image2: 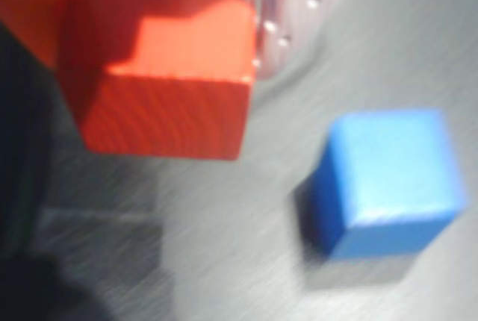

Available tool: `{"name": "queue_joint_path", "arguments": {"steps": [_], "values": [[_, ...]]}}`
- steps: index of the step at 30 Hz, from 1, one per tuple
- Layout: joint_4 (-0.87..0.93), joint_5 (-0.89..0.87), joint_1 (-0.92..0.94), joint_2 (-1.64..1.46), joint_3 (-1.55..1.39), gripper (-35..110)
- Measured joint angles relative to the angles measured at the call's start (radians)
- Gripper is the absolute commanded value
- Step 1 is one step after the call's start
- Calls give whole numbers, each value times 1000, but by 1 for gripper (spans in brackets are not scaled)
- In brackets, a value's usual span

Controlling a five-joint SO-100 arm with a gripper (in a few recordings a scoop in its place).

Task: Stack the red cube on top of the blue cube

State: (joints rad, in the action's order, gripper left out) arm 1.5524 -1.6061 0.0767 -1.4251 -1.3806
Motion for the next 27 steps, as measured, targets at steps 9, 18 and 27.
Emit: {"name": "queue_joint_path", "arguments": {"steps": [9,18,27], "values": [[-28,-107,-161,0,-3,0],[-201,-144,-219,-52,-198,0],[-227,-144,-222,-55,-212,0]]}}
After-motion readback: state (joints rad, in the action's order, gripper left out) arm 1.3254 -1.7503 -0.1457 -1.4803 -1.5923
